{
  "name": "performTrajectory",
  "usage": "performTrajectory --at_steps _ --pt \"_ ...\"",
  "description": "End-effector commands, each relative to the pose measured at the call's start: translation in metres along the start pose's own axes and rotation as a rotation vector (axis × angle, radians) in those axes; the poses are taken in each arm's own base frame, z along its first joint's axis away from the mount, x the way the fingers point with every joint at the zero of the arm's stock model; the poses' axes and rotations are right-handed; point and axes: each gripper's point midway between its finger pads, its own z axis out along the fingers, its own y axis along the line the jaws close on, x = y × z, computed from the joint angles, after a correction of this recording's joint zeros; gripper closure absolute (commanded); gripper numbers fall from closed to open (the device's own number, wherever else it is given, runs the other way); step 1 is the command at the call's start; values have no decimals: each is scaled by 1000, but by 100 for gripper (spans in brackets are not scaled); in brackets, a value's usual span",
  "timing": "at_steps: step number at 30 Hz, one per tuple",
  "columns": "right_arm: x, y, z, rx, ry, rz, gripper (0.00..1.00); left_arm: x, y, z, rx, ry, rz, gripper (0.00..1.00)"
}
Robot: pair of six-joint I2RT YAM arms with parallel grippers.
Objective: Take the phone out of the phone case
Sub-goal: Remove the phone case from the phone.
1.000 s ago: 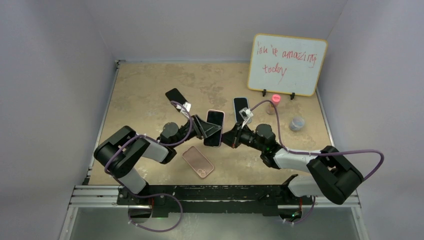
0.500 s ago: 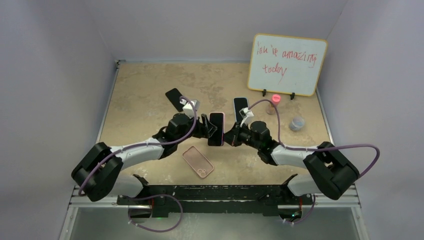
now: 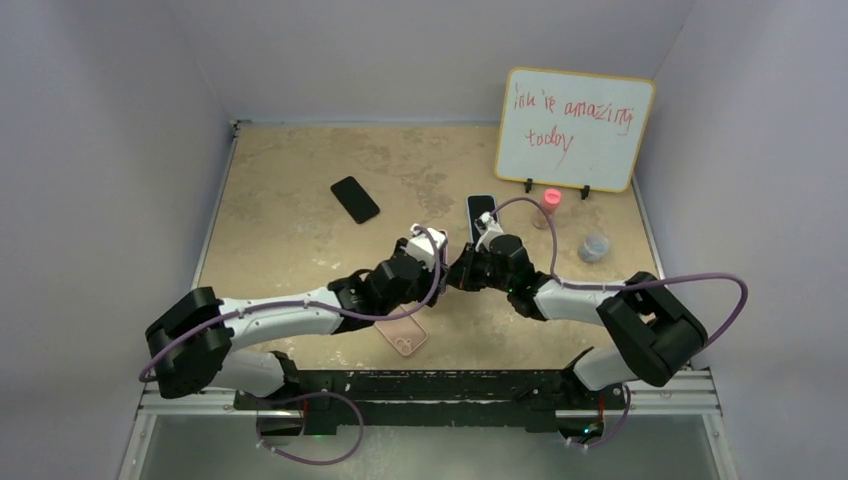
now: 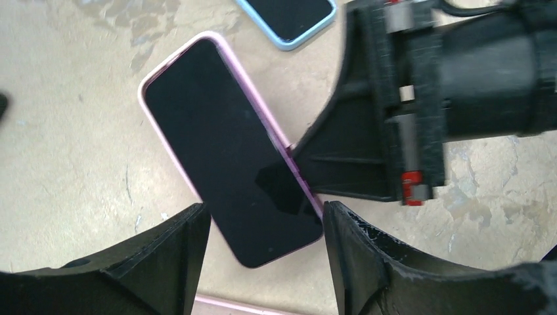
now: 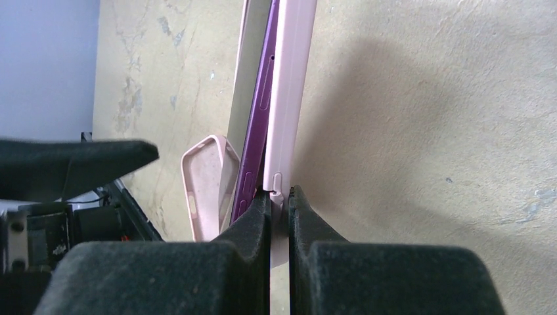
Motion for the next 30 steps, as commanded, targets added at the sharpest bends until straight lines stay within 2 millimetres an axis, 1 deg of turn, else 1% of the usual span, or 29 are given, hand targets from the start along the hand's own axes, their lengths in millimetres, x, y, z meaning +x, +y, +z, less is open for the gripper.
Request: performTrajectory --at_steps 1,3,6,9,12,17,19,27,30 --pt "-26 25 3 -54 -53 35 100 -17 -9 3 -85 -30 153 35" --pt "-25 25 4 -53 -46 42 100 -14 -17 6 -99 -19 188 36" --pt "-25 27 4 -54 -38 52 100 -7 -21 11 -130 5 229 39" --pt "-25 29 5 -62 -37 54 100 -2 -20 13 -178 31 268 42" --pt "-24 29 5 -67 -30 66 100 5 -21 16 -188 53 291 45" --pt "-23 32 6 -78 -21 77 100 14 -22 20 -212 70 309 46" --pt "-24 33 7 -80 -21 76 100 22 -13 20 -255 104 334 46" --pt "-18 33 6 -86 0 98 100 23 15 16 -438 104 368 48" --pt "-20 32 4 -81 -12 107 100 24 25 11 -499 105 367 50"
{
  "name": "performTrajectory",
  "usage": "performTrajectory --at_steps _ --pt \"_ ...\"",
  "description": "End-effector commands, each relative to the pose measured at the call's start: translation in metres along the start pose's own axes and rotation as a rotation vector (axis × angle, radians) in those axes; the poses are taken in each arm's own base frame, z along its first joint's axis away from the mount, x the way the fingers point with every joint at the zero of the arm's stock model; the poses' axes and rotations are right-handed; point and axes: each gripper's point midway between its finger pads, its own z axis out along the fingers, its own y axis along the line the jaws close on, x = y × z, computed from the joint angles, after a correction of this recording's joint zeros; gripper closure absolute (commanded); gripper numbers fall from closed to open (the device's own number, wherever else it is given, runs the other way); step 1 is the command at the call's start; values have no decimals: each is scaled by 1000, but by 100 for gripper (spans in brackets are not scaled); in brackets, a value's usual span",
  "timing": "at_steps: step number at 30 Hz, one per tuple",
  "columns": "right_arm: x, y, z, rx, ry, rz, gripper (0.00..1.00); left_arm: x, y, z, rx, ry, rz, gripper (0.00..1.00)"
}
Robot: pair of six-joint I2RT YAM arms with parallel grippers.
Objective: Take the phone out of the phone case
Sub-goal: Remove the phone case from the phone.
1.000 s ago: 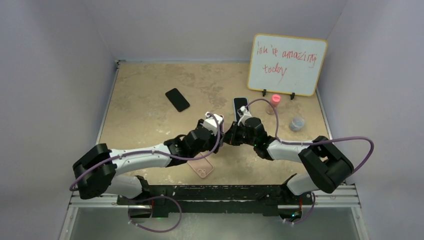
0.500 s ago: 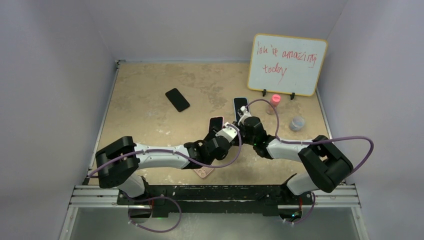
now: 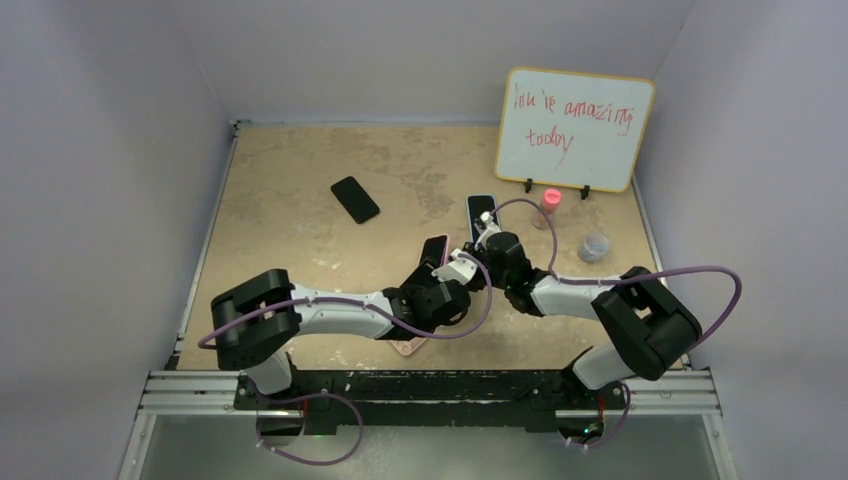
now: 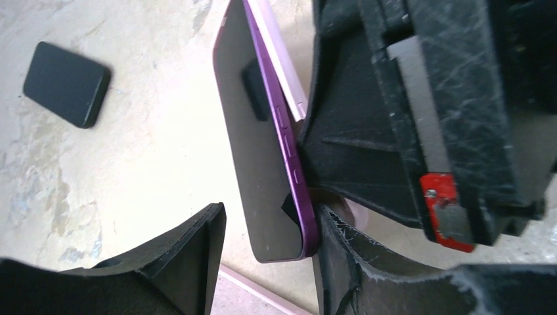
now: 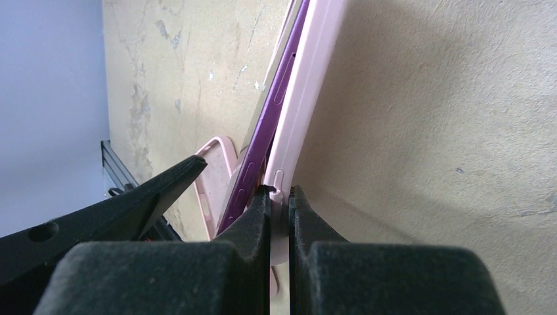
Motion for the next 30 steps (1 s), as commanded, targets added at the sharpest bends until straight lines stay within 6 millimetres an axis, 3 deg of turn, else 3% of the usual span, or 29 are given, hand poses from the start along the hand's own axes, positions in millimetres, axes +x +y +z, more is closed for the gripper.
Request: performTrajectory --at_steps 1,7,9,15,16,24,30 --pt "-23 36 -4 -111 -61 -8 100 -3 30 -3 -167 -1 -14 50" --pt "-24 45 -3 -147 -54 -9 100 -7 32 -1 -178 -42 -48 52" --pt "-24 47 -3 -157 -49 -10 100 -11 29 2 -178 -54 -46 57" --pt "-19 35 -2 -118 -42 4 100 -30 27 -1 -159 -90 -64 97" --pt "-20 31 -2 -101 -46 -3 100 -27 28 -4 -149 -74 -50 100" --pt "-27 -11 0 42 -23 -83 100 -37 36 -46 -1 -44 -109 100" --pt "-17 -32 -7 98 74 -198 100 -46 52 -76 74 -40 -136 100"
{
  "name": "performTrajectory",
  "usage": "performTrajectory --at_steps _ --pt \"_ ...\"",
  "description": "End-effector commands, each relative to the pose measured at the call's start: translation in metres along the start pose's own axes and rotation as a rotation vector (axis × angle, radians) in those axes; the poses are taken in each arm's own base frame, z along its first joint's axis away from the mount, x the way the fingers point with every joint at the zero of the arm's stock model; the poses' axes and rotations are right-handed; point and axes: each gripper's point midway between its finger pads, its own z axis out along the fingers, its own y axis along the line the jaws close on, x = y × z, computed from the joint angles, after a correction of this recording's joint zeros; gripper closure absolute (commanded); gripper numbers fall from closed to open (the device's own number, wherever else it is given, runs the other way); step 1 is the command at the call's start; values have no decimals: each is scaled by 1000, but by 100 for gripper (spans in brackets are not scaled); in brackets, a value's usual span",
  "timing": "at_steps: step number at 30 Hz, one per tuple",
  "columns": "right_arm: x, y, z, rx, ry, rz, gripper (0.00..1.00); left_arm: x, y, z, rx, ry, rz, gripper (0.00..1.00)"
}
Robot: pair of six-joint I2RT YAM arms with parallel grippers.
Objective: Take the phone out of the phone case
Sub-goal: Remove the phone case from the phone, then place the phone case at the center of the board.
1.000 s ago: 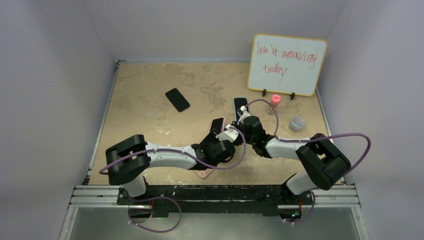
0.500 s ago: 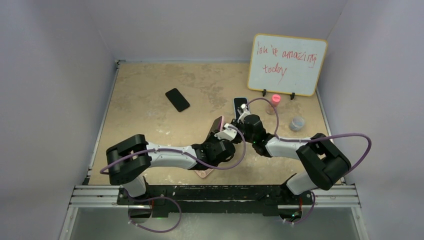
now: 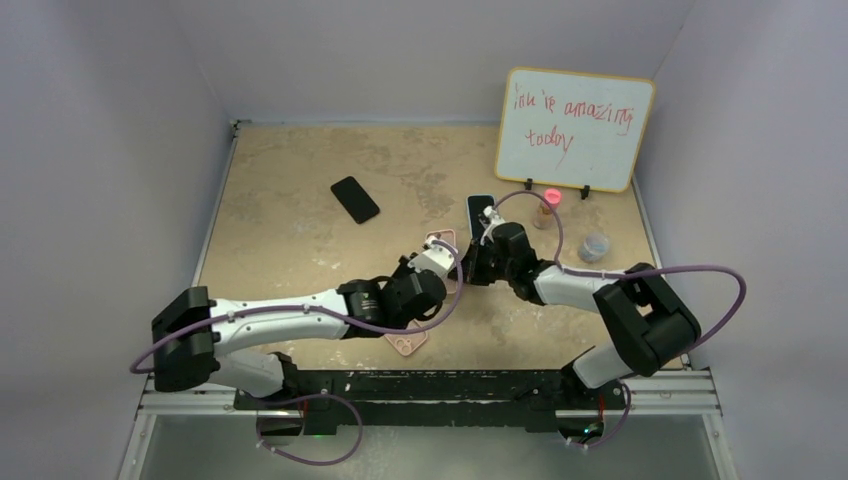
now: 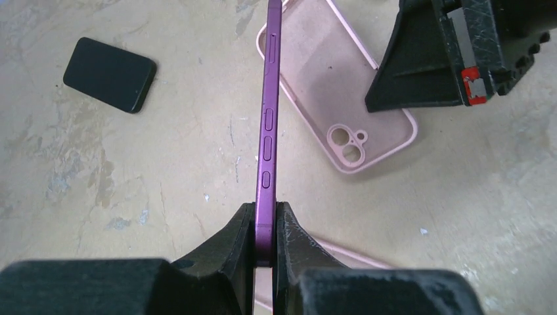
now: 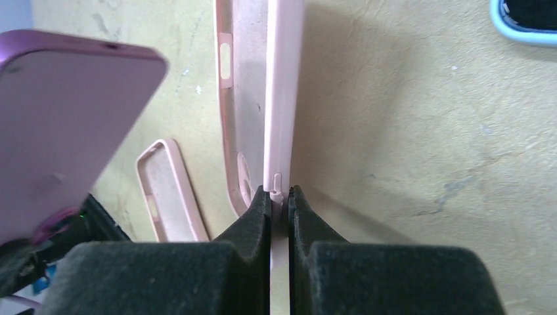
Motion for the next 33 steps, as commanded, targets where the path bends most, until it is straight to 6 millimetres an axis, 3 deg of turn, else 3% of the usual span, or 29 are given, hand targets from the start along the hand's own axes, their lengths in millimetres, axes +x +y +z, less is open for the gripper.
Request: performTrajectory --at_steps 1,4,9,14,19,25,28,33 --pt "-1 -2 -3 10 62 -164 100 -25 9 -26 53 -17 -64 100" --pt "5 -2 -4 -5 127 -249 100 -27 22 -30 26 2 -55 100" --pt "17 5 -3 -90 244 -371 100 -18 61 -16 -56 90 -103 100" --pt "47 20 -2 -183 387 -445 100 -14 106 -9 -196 144 -121 100" --pt "84 34 -3 -227 528 -552 100 3 147 6 -322 241 -150 100" --pt "85 28 -6 -184 539 -559 100 23 175 26 -397 350 -157 100" --pt "84 29 -7 -181 530 -559 92 39 195 35 -463 440 -137 100" --pt "75 29 -11 -141 470 -555 60 60 227 54 -531 552 -89 100"
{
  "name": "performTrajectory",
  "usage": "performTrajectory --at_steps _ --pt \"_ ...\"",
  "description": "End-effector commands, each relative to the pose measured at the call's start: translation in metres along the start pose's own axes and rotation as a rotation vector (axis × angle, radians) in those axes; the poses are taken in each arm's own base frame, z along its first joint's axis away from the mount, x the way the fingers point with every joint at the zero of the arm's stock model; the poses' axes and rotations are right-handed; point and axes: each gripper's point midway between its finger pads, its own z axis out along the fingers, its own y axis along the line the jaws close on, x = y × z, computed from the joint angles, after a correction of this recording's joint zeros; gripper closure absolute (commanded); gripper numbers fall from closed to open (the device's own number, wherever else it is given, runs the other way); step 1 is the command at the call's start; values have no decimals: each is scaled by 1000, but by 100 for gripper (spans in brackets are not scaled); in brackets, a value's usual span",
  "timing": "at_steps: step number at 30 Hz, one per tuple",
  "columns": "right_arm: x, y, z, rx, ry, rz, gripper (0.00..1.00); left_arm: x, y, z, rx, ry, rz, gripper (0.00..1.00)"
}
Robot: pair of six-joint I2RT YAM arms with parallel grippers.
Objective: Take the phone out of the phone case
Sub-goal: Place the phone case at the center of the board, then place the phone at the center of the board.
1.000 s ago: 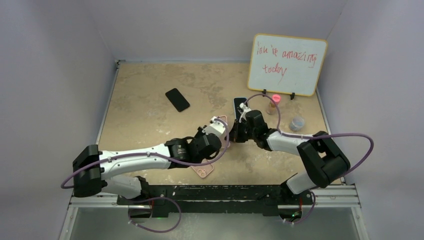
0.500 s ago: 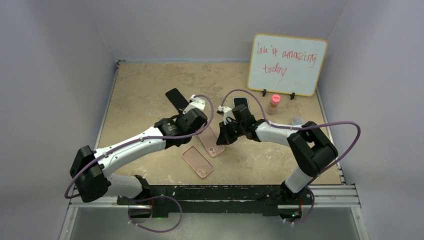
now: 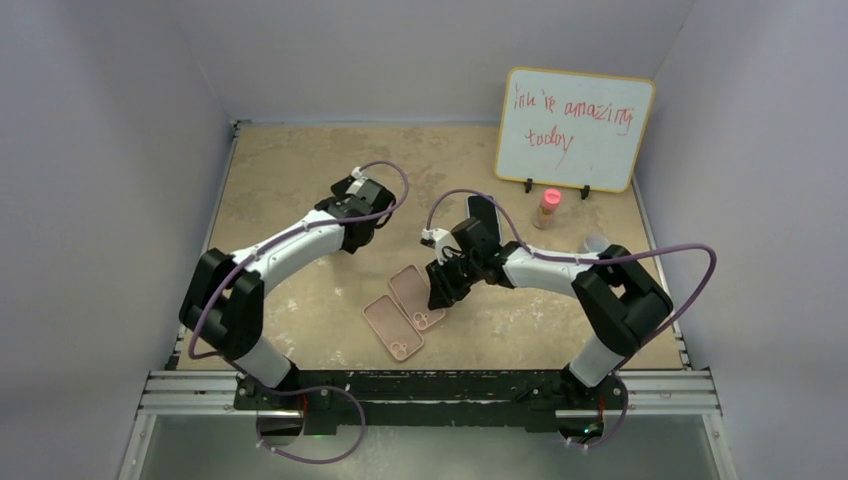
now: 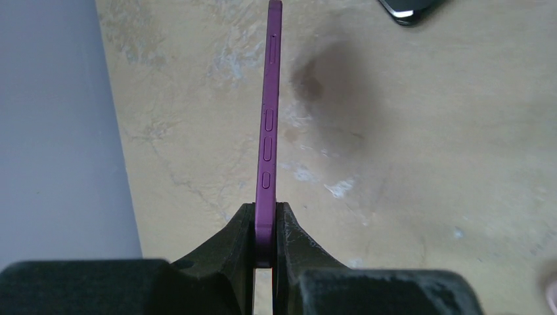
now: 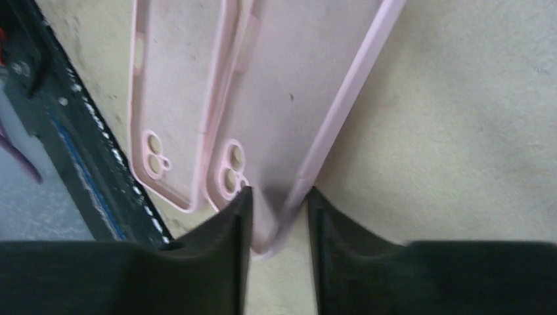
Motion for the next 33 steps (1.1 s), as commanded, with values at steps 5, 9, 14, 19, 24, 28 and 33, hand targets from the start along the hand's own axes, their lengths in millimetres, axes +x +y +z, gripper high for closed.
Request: performTrajectory --at_steps 5,9,14,19,24,28,33 --pt "6 -15 -17 153 -39 46 35 -16 30 46 -134 84 69 100" --pt "-5 -31 -27 261 -104 80 27 -12 25 69 -147 133 104 97" --pt "-22 -42 -48 371 -216 92 20 -9 16 94 -144 172 128 91" --pt "-47 -55 -86 505 -424 105 12 1 -15 104 -39 198 125 84" --pt "-69 -60 -120 545 -612 123 1 8 -49 93 14 194 186 71" --pt "-78 -71 -127 599 -650 142 1 10 -58 88 68 201 162 64" --pt "-92 -96 -131 675 -640 223 1 15 -67 77 95 189 188 53"
